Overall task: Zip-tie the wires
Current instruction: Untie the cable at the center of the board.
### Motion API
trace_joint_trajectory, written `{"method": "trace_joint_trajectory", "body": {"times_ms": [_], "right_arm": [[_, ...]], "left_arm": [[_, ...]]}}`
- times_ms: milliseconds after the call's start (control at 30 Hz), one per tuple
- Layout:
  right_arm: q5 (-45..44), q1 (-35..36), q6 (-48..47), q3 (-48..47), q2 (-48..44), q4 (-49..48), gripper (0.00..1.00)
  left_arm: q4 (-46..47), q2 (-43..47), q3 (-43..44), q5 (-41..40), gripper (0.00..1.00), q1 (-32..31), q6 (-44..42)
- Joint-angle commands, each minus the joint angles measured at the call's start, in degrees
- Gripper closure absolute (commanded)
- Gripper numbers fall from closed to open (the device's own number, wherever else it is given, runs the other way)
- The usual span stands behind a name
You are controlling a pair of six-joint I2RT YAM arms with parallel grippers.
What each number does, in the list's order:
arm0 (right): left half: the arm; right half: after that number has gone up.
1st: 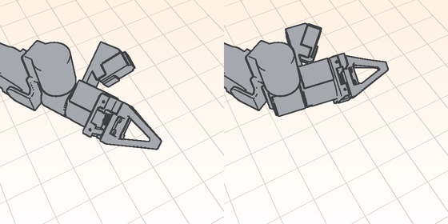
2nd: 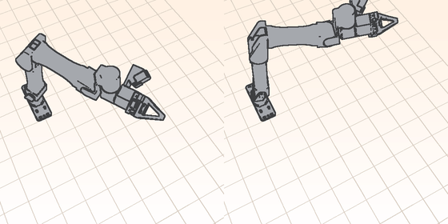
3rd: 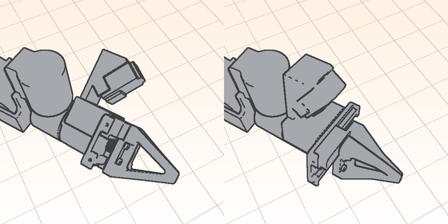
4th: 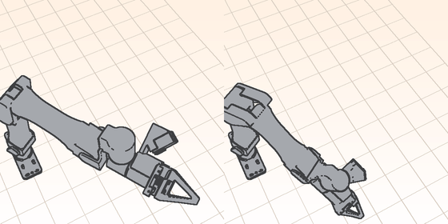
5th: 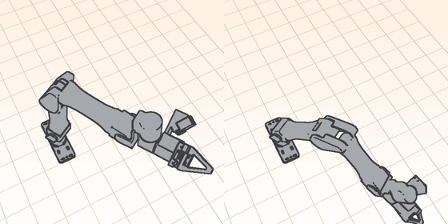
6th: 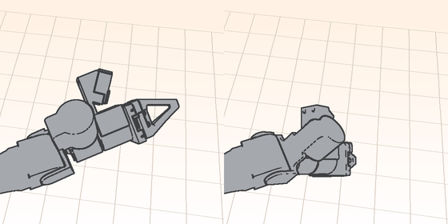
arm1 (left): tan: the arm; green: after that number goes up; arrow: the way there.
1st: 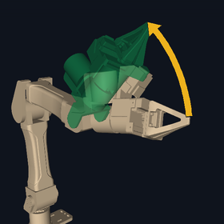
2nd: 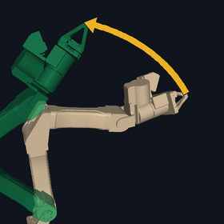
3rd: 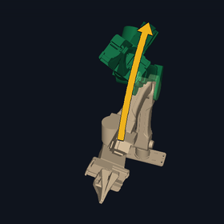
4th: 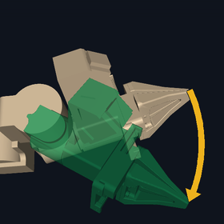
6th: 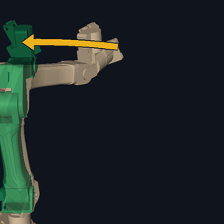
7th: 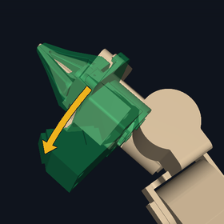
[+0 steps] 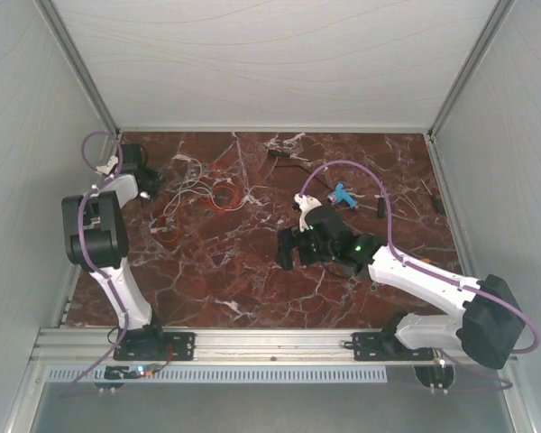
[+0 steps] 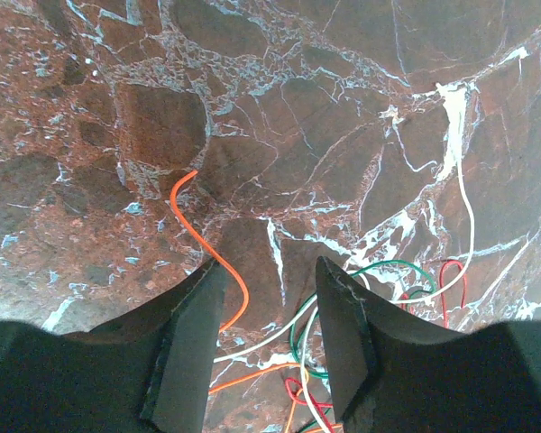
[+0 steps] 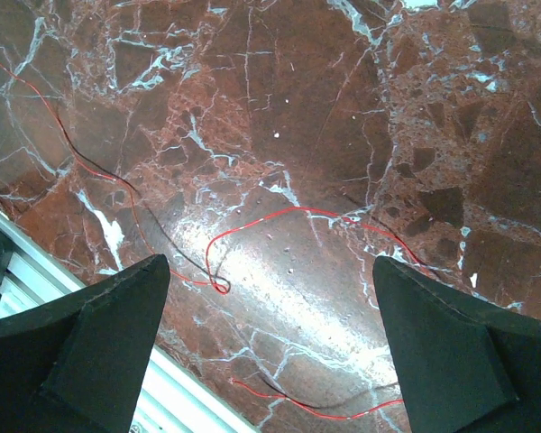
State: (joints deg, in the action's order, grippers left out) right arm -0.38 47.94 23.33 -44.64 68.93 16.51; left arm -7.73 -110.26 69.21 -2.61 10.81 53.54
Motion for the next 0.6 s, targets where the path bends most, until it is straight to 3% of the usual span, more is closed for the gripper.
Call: {"method": "trace_joint_trajectory", "body": {"times_ms": [0, 100, 167, 233, 267, 400, 567], "right_arm": [[-0.2, 0.3, 0.1, -0.7, 1.0, 0.1, 0.06], [0.3, 0.3, 0.5, -1.1, 1.5, 0.4, 0.06], [0.3, 0.3, 0.6, -1.2, 1.6, 0.6, 0.06], [0.3, 0.3, 0.7, -1.3, 1.6, 0.9, 0.06], [0.3, 0.3, 0.7, -1.4, 1.6, 0.9, 0.06], [0.1, 0.3, 0.7, -1.8, 1.3, 1.8, 0.06], [-0.1, 0.3, 0.9, -1.3, 0.6, 1.6, 0.06]], "left_arm": [[1.4, -1.0, 2.5, -0.3, 0.55, 0.5, -0.6], [1.2, -1.7, 2.7, -0.1, 0.57, 0.4, -0.7], [1.4, -2.1, 2.7, 0.1, 0.64, 0.5, -0.7], [1.8, -2.5, 2.6, 1.2, 0.80, 0.8, -0.9], [2.1, -2.6, 2.5, 1.9, 1.00, 0.9, -0.9], [3.6, 1.3, 0.3, 2.2, 1.00, 1.7, 0.3], [7.4, 12.9, -4.4, -4.2, 1.00, 1.8, 0.7]]}}
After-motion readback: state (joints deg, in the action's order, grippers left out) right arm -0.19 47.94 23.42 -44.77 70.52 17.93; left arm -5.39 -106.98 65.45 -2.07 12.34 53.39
